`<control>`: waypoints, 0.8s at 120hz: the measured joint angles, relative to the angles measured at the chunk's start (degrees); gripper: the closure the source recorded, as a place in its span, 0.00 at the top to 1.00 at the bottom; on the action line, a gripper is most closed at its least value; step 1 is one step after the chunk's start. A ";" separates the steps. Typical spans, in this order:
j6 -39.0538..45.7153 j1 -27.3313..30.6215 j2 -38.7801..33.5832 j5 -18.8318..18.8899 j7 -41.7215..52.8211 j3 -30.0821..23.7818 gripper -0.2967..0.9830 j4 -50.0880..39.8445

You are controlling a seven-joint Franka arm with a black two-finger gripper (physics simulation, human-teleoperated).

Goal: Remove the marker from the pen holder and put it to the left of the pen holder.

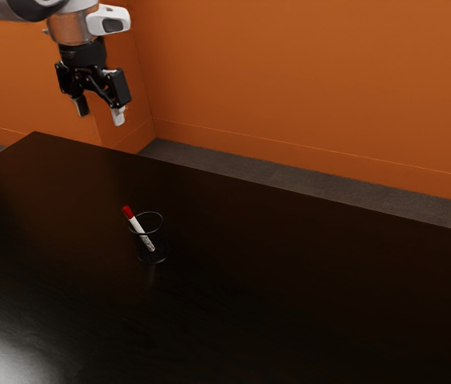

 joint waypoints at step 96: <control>15.98 5.15 19.99 -0.28 8.60 -0.22 0.77 1.42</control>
